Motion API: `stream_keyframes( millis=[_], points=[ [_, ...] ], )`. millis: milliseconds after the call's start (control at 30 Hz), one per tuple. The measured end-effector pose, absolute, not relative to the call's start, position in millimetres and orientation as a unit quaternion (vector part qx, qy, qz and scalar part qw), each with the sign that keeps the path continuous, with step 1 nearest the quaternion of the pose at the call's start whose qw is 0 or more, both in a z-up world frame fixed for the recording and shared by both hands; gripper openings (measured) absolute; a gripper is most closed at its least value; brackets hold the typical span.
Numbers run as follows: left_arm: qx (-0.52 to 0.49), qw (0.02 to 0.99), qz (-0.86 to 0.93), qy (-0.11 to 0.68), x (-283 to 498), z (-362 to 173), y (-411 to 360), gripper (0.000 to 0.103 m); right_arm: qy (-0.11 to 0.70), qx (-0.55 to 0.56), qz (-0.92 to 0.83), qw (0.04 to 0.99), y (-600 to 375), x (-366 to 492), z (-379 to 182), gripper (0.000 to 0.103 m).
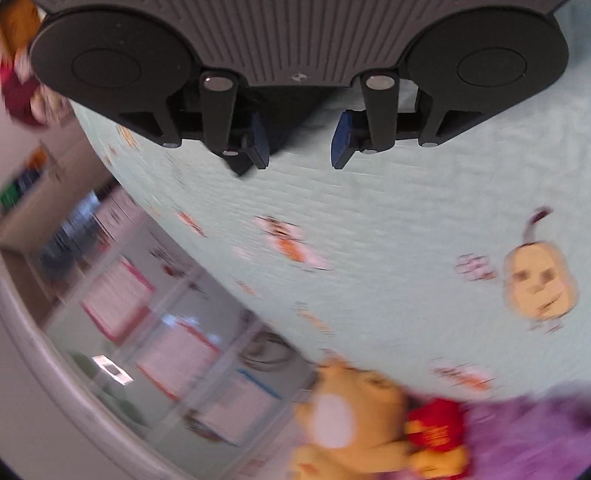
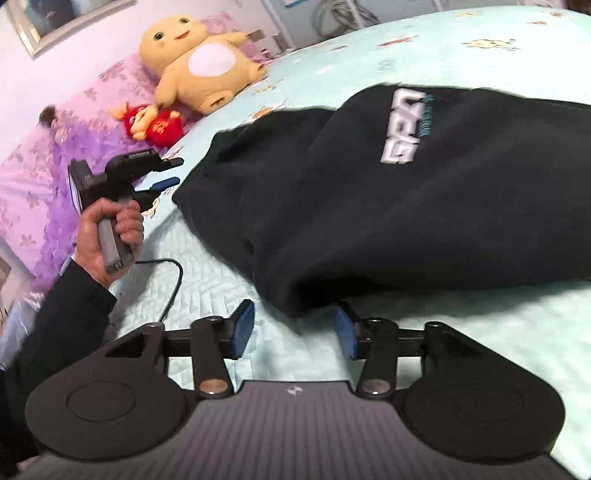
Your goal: Fold clothes
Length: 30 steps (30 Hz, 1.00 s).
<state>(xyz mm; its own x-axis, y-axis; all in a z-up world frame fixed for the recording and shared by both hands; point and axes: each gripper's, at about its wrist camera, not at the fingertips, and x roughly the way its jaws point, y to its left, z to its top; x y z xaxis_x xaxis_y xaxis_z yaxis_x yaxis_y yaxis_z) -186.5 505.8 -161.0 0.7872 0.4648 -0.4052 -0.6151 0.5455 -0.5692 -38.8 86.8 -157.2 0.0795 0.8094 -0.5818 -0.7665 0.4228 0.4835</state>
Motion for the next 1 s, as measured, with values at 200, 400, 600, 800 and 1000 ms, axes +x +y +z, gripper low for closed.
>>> stream_keyframes(
  millis=[200, 400, 600, 800, 1000],
  points=[
    [-0.317, 0.897, 0.274, 0.141, -161.0, -171.2, 489.5, 0.039, 0.307, 0.026, 0.533, 0.788, 127.3, -26.1, -111.2, 0.037],
    [-0.313, 0.893, 0.274, 0.173, -146.6, -185.9, 494.0, 0.039, 0.323, -0.021, 0.437, 0.839, 246.7, 52.5, -154.5, 0.036],
    [-0.312, 0.896, 0.267, 0.166, -147.0, -182.6, 491.7, 0.046, 0.336, -0.059, 0.343, 0.875, 306.7, 136.6, -191.5, 0.015],
    [-0.302, 0.908, 0.245, 0.154, -145.8, -175.2, 482.1, 0.046, 0.302, -0.031, 0.366, 0.88, 239.7, 78.0, -166.2, 0.03],
    [-0.277, 0.912, 0.246, 0.179, -134.5, -174.5, 472.1, 0.046, 0.281, -0.087, 0.368, 0.882, 211.2, 79.6, -216.6, 0.04]
  ],
)
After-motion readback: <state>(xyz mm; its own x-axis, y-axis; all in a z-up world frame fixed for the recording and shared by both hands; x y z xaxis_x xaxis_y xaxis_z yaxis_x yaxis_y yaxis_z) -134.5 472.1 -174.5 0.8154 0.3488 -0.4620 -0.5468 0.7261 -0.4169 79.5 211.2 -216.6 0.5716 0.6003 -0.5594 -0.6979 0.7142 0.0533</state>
